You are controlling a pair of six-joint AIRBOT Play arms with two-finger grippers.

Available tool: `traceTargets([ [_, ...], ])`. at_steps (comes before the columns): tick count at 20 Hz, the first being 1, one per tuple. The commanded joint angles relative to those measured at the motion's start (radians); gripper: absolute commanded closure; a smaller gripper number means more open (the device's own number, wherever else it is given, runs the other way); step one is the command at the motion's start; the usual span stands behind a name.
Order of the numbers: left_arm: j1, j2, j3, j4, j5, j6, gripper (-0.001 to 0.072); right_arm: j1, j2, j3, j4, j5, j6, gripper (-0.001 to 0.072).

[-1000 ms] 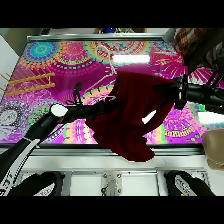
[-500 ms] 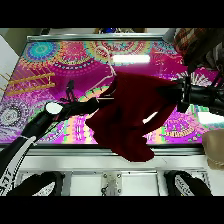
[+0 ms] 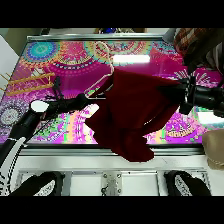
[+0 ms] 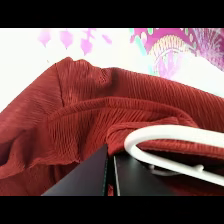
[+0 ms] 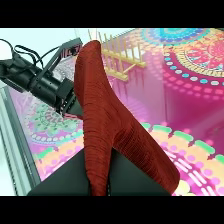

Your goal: Fold the clothes and pants, and hang the long-sleeved shirts on hangers.

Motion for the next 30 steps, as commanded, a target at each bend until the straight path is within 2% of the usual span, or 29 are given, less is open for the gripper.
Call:
traceTargets([
  [1, 0.029, 0.002, 0.053, 0.061, -0.019, -0.003, 0.0686, 0.000, 0.007, 0.001, -0.056, -0.006, 0.010, 0.0704],
  [6, 0.099, 0.002, 0.196, 0.261, -0.122, -0.078, 0.0687, 0.000, 0.009, 0.001, -0.118, -0.019, 0.025, 0.0704],
  [13, 0.113, 0.019, 0.417, 0.315, -0.285, -0.076, 0.0687, 0.000, 0.010, 0.001, -0.120, -0.102, 0.048, 0.0703],
  [16, 0.039, 0.109, 0.456, 0.391, -0.302, -0.088, 0.0687, 0.001, 0.010, 0.001, -0.102, -0.175, 0.054, 0.0704],
  [19, -0.080, 0.192, 0.455, 0.448, -0.336, -0.123, 0.0686, 0.001, 0.011, 0.001, 0.007, -0.228, 0.053, 0.0704],
  [22, -0.224, 0.216, 0.455, 0.473, -0.300, -0.123, 0.0686, 0.001, 0.013, 0.001, 0.100, -0.232, 0.038, 0.0704],
  [24, -0.296, 0.215, 0.455, 0.517, -0.255, -0.123, 0.0685, 0.001, 0.024, 0.001, 0.109, -0.249, 0.031, 0.0704],
  [25, -0.314, 0.215, 0.455, 0.531, -0.227, -0.123, 0.0624, 0.000, 0.032, 0.001, 0.114, -0.256, 0.005, 0.0704],
  [26, -0.318, 0.215, 0.457, 0.530, -0.191, -0.125, 0.0338, 0.001, 0.041, 0.001, 0.118, -0.272, -0.020, 0.0703],
  [27, -0.318, 0.215, 0.457, 0.529, -0.162, -0.132, 0.0222, 0.000, 0.051, 0.001, 0.125, -0.289, -0.034, 0.0703],
  [30, -0.315, 0.215, 0.457, 0.529, -0.144, -0.167, 0.0223, 0.000, 0.077, 0.001, 0.151, -0.317, -0.065, 0.0704],
])
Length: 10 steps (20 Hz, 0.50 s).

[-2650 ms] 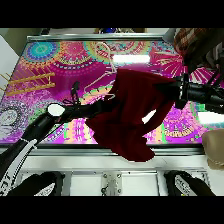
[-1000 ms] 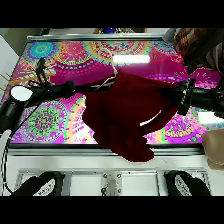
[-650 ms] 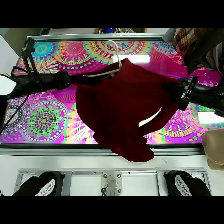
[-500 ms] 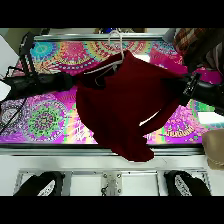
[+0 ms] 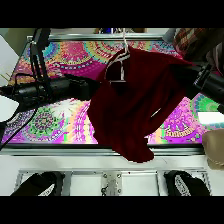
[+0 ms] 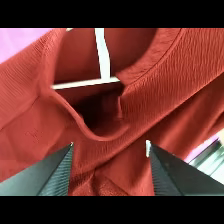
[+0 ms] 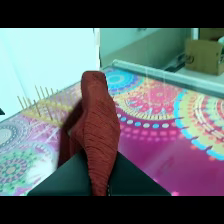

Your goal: Fold the clothes and pants, and hang the long-sleeved shirts on hangers.

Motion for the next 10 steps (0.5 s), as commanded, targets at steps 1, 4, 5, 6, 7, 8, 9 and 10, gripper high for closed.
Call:
traceTargets([
  [1, -0.017, 0.002, 0.001, 0.015, 0.044, -0.030, 0.0224, 0.000, 0.026, 0.001, 0.052, -0.034, -0.063, 0.0703],
  [4, -0.017, 0.002, 0.001, 0.015, 0.045, -0.030, 0.0224, 0.000, 0.034, 0.001, 0.172, -0.066, -0.150, 0.0703],
  [5, -0.017, 0.002, 0.001, 0.015, 0.044, -0.030, 0.0224, 0.000, 0.037, 0.001, 0.201, -0.101, -0.195, 0.0704],
  [6, -0.017, 0.002, 0.001, 0.015, 0.044, -0.030, 0.0224, -0.001, 0.043, 0.001, 0.208, -0.149, -0.232, 0.0704],
  [7, -0.017, 0.002, 0.001, 0.015, 0.044, -0.030, 0.0225, -0.002, 0.050, 0.001, 0.208, -0.200, -0.260, 0.0704],
  [8, -0.017, 0.002, 0.000, 0.015, 0.043, -0.030, 0.0225, -0.002, 0.058, 0.001, 0.208, -0.251, -0.299, 0.0704],
  [9, -0.017, 0.002, 0.000, 0.015, 0.043, -0.030, 0.0225, -0.002, 0.067, 0.001, 0.208, -0.309, -0.348, 0.0703],
  [10, -0.017, 0.002, 0.000, 0.015, 0.043, -0.030, 0.0226, -0.002, 0.076, 0.001, 0.208, -0.359, -0.383, 0.0704],
])
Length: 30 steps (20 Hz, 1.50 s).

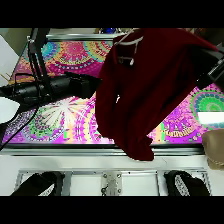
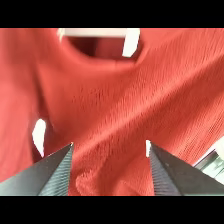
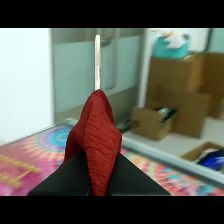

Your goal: Fold the clothes and pants, and hang the long-sleeved shirts on hangers.

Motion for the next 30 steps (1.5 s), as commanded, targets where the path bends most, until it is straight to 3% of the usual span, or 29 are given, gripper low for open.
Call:
traceTargets([
  [1, -0.001, 0.001, 0.000, 0.000, 0.001, 0.000, 0.0323, -0.001, 0.032, 0.001, 0.026, -0.209, -0.160, 0.0704],
  [2, -0.001, 0.001, 0.000, 0.001, 0.001, 0.000, 0.0543, -0.001, 0.043, 0.001, 0.026, -0.267, -0.199, 0.0704],
  [3, -0.001, 0.001, 0.000, 0.001, 0.001, 0.001, 0.0684, -0.001, 0.055, 0.001, 0.026, -0.322, -0.231, 0.0704],
  [11, -0.001, 0.001, 0.000, 0.002, -0.006, 0.001, 0.0685, -0.001, 0.167, 0.002, 0.029, -0.946, -0.563, 0.0704],
  [14, -0.001, 0.001, 0.000, 0.005, -0.018, 0.001, 0.0685, -0.001, 0.177, 0.021, -0.076, -1.117, -0.580, 0.0704],
  [17, -0.001, 0.001, 0.000, 0.019, -0.038, 0.001, 0.0685, -0.001, 0.166, 0.072, -0.335, -1.277, -0.447, 0.0704],
  [20, -0.001, 0.001, 0.000, 0.018, -0.044, 0.001, 0.0685, -0.004, 0.124, 0.161, -0.428, -1.432, -0.332, 0.0704],
  [22, -0.001, 0.001, 0.000, 0.019, -0.043, 0.001, 0.0685, -0.058, 0.075, 0.230, -0.427, -1.415, -0.325, 0.0704],
  [26, -0.001, 0.001, 0.000, 0.019, -0.045, 0.001, 0.0685, -0.248, -0.027, 0.363, -0.428, -1.367, -0.126, 0.0704],
  [30, -0.001, 0.001, 0.000, 0.019, -0.068, 0.001, 0.0685, -0.454, -0.093, 0.446, -0.424, -1.256, -0.045, 0.0704],
])
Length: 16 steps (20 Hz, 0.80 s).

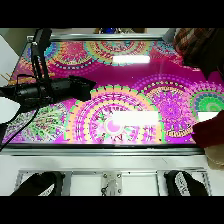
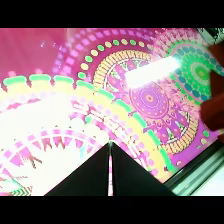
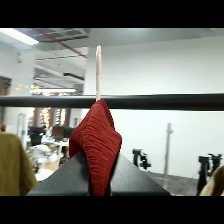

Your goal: Fold the clothes and pants, and hang the long-sleeved shirts on hangers.

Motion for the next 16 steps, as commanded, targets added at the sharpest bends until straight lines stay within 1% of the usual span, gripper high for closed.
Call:
traceTargets([
  [1, 0.000, 0.001, 0.000, 0.001, -0.018, 0.001, 0.0685, -0.178, -0.060, 0.082, -0.006, 0.123, 0.089, 0.0704],
  [2, 0.000, 0.001, 0.000, 0.001, -0.021, 0.001, 0.0685, -0.220, -0.071, 0.098, -0.001, 0.157, 0.090, 0.0704],
  [4, 0.000, 0.001, 0.000, 0.001, -0.026, 0.000, 0.0685, -0.280, -0.085, 0.114, 0.065, 0.173, 0.089, 0.0704],
  [5, 0.000, 0.001, 0.000, 0.001, -0.025, 0.001, 0.0685, -0.315, -0.092, 0.114, 0.135, 0.173, 0.082, 0.0704],
  [7, 0.000, 0.001, 0.000, 0.001, -0.025, 0.000, 0.0685, -0.344, -0.102, 0.113, 0.270, 0.173, -0.005, 0.0704],
  [8, 0.000, 0.001, 0.000, 0.001, -0.025, 0.000, 0.0685, -0.348, -0.104, 0.109, 0.292, 0.175, -0.019, 0.0703],
  [11, 0.000, 0.001, 0.000, 0.001, -0.025, 0.001, 0.0685, -0.347, -0.103, 0.085, 0.291, 0.181, -0.023, 0.0703],
  [12, 0.000, 0.001, 0.000, 0.001, -0.025, 0.001, 0.0685, -0.347, -0.100, 0.069, 0.307, 0.181, -0.050, 0.0703],
  [14, 0.000, 0.001, 0.000, 0.001, -0.024, 0.003, 0.0685, -0.347, -0.066, -0.015, 0.354, 0.180, -0.058, 0.0701],
  [15, 0.000, 0.001, 0.000, 0.002, -0.019, 0.005, 0.0685, -0.347, -0.044, -0.032, 0.350, 0.188, -0.034, 0.0676],
  [16, 0.000, 0.001, 0.000, 0.002, -0.020, 0.010, 0.0685, -0.347, -0.038, -0.032, 0.350, 0.212, -0.026, 0.0521],
])
